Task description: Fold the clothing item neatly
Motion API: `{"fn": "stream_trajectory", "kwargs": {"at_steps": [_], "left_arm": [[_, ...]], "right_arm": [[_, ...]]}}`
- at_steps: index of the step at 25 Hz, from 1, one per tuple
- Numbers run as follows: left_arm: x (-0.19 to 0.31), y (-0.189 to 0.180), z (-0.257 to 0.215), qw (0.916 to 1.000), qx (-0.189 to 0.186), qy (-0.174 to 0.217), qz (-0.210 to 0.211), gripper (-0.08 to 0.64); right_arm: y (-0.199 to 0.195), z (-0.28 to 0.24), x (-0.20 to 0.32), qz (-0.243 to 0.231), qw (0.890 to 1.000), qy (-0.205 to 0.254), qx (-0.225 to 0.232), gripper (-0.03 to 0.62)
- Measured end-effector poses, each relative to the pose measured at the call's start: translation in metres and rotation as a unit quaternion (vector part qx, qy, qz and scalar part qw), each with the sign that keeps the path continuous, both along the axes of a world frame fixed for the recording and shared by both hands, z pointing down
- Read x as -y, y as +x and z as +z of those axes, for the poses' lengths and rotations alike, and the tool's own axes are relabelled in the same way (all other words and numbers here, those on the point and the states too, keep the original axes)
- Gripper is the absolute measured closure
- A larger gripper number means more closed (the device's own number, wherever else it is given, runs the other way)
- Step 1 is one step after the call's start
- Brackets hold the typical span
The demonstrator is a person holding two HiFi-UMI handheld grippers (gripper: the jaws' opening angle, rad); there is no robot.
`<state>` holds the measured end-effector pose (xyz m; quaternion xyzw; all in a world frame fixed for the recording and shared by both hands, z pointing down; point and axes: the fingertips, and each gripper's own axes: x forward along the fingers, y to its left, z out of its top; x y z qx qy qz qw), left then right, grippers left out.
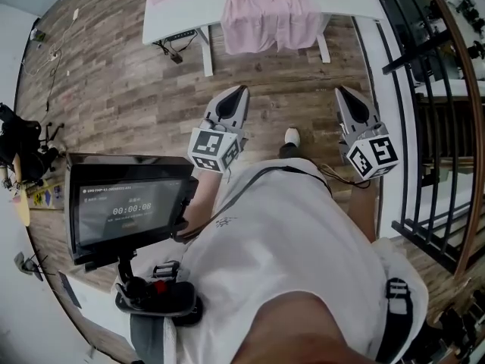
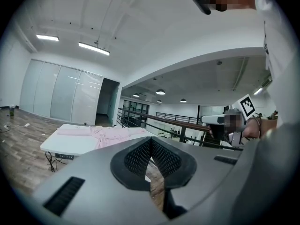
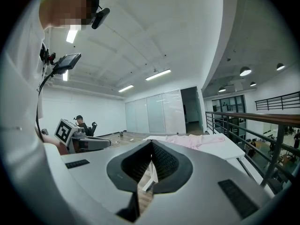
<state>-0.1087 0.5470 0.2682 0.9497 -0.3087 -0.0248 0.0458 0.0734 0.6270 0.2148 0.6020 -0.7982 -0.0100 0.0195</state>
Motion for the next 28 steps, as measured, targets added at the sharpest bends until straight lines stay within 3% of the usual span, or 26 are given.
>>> {"fn": "stream_trajectory", "kwargs": {"at_steps": [14, 21, 28], "left_arm": [[0.033, 0.065, -0.061, 0.9996, -0.01, 0.017, -0.021, 0.557], [0.065, 0.11, -0.045, 0.9995, -0.001, 0.013, -0.03, 0.557], [0.078, 0.122, -0.045, 0.9992, 0.006, 0.016, -0.035, 0.557]], "right_arm": [[0.066, -0.055, 0.042, -0.026, 1.0, 0.012, -0.006, 0.591], [0.109, -0.036, 0.08, -0.04, 0.999, 0.005, -0.002, 0.589], [0.122, -0.037, 0.094, -0.047, 0.999, 0.008, 0.0, 0.589]]}}
